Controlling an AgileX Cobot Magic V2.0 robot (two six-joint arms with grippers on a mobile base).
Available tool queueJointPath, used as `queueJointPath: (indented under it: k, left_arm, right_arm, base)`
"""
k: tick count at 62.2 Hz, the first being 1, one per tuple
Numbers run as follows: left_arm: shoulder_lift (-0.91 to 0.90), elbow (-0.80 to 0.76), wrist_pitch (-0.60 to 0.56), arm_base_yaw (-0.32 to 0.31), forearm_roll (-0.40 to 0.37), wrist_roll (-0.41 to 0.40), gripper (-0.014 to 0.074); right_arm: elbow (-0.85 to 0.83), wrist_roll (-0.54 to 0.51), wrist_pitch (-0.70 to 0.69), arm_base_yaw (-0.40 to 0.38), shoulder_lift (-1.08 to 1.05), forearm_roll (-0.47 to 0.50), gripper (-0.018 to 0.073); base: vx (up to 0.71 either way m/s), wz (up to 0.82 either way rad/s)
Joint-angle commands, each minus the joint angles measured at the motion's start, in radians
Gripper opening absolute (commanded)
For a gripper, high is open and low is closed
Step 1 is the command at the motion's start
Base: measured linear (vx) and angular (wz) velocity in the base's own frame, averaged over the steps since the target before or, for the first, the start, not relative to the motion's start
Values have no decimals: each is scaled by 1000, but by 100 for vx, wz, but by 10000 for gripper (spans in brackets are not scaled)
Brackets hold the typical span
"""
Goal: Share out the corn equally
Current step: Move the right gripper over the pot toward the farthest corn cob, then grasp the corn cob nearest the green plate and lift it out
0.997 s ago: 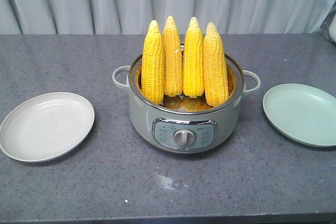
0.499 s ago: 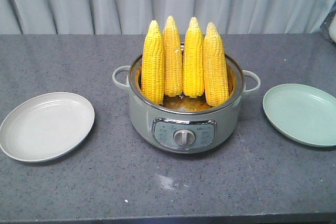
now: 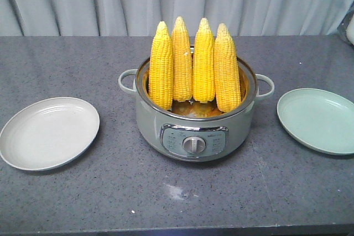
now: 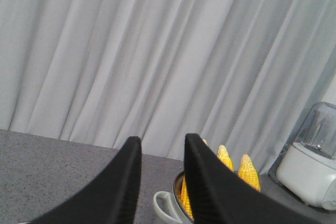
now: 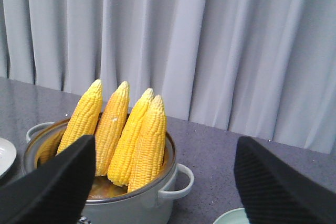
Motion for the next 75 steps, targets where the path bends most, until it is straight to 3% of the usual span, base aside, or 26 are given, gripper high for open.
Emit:
queueJointPath:
  k: [1,8,14,25,39,47,59,75]
  left_arm:
    - [53,-42,-77,-28,-4,16,344]
    - [93,-50,-90,-57,-4,16,418]
    - [117,-50,-99,-71,-2,21,426]
    - [127,-50,-101,-79,-2,42,426]
    - [127,-50,-96,-79,-3,42,426]
    - [127,-50,-89,-79,-3,42,426]
    - [127,-49,-40,-79,-3,42,426]
    - [127,-49,-23,-79,-3,42,426]
  right_arm:
    - [-33,-10,-58,-5,16,26,577]
    - [-42,-18,-38,-5,55,27,575]
    - [-118,-74,3,-5,150,33,575]
    - [-373,-180,175,-5,462,134,575]
    - [-714,-237,365,7,901,252,575]
    - [-906,-214,414,63,1115,215,575]
    - [-1132,-56,430,80,1328,140,575]
    - [-1190,10,413,114,1379,-1,575]
  base:
    - [0,0]
    - [0,0]
    - [0,0]
    - [0,0]
    - [0,0]
    - [0,0]
    - [0,0]
    - [0,0]
